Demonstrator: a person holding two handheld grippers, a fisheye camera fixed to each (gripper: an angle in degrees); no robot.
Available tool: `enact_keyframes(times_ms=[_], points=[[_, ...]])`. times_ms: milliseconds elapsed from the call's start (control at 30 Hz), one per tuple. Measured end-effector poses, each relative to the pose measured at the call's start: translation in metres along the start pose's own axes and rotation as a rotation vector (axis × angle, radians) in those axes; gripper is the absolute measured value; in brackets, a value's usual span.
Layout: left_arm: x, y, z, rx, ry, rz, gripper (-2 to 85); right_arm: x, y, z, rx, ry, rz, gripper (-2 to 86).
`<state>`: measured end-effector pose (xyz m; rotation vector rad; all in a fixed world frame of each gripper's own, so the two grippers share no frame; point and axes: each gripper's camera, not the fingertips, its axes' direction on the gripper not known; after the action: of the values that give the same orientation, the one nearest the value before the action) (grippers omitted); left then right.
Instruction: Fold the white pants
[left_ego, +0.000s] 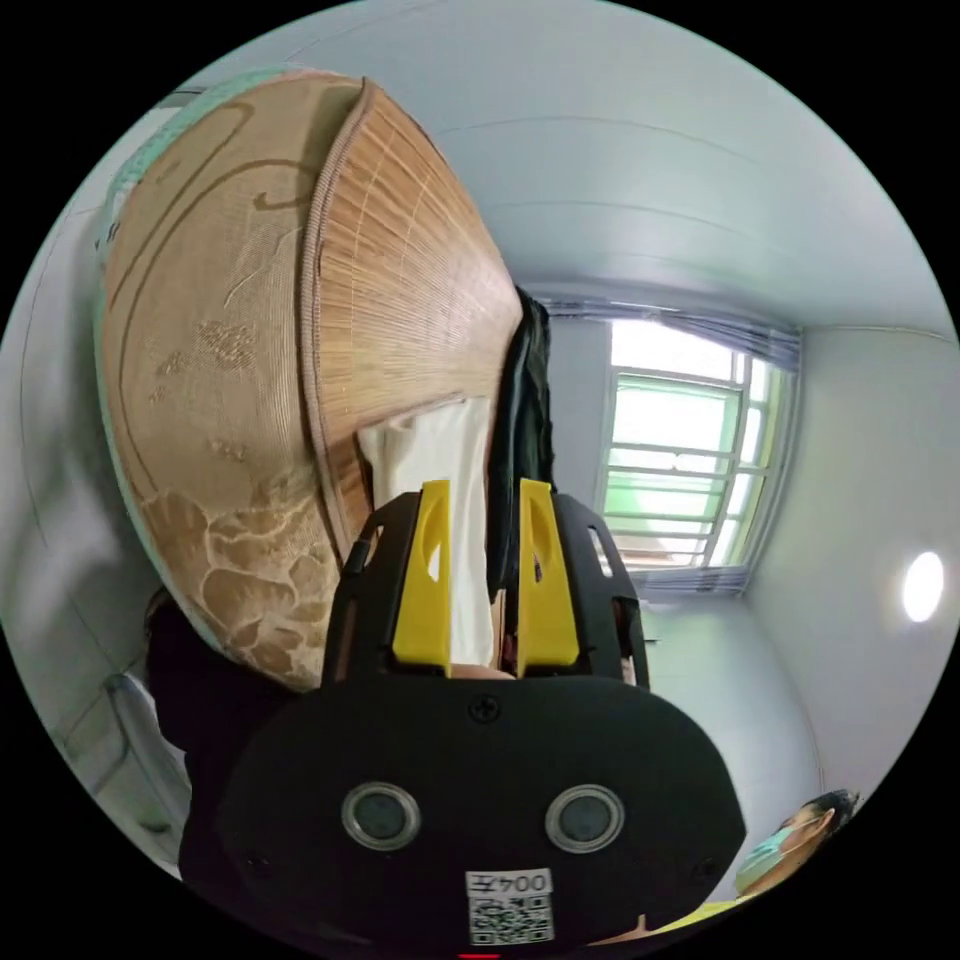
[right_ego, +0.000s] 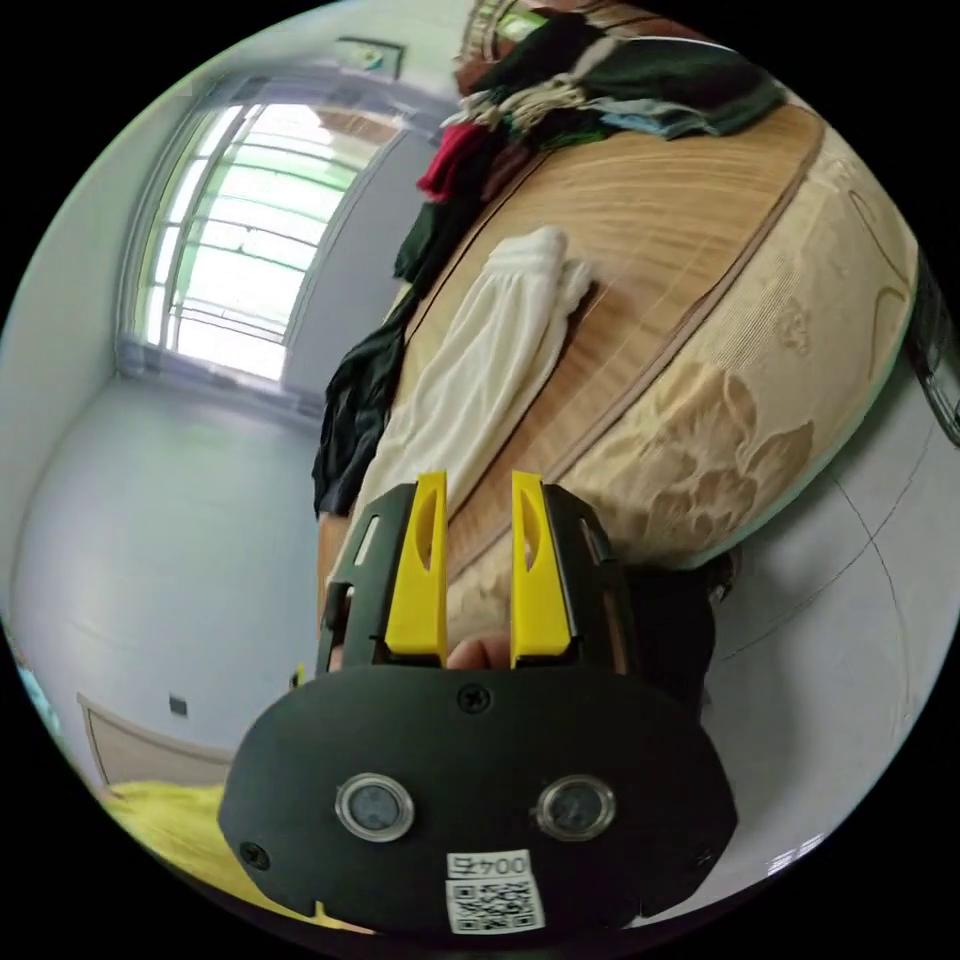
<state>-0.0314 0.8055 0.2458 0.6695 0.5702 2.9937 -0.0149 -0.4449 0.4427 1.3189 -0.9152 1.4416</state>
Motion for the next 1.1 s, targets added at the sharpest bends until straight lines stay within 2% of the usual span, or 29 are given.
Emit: enact_keyframes(times_ms=[167,333,500,600,767,867,1000,1100], points=[[0.024,0.071,-0.011,-0.108,-0.128,0.172,9.1,0.012,-0.091,0.025,0.011,-0.007,0.155,13.5],[0.043,0.128,-0.005,-0.23,-0.282,0.31,9.0,0.017,-0.131,0.065,-0.032,0.002,0.241,14.1],[0.06,0.156,0.003,-0.291,-0.305,0.353,8.7,0.01,-0.146,0.096,-0.031,-0.03,0.25,12.9],[0.069,0.169,0.009,-0.314,-0.314,0.369,8.6,0.002,-0.151,0.115,-0.026,-0.019,0.245,9.0],[0.086,0.19,0.02,-0.379,-0.365,0.411,8.2,-0.045,-0.133,0.128,0.06,0.068,0.172,4.0],[0.094,0.2,0.021,-0.408,-0.424,0.446,7.9,-0.069,-0.115,0.133,0.038,0.234,0.116,3.9],[0.104,0.214,0.025,-0.455,-0.498,0.502,7.8,-0.062,-0.107,0.152,-0.062,0.281,0.131,6.4],[0.118,0.228,0.024,-0.472,-0.529,0.565,7.8,-0.09,-0.101,0.145,-0.016,0.433,0.001,6.9]])
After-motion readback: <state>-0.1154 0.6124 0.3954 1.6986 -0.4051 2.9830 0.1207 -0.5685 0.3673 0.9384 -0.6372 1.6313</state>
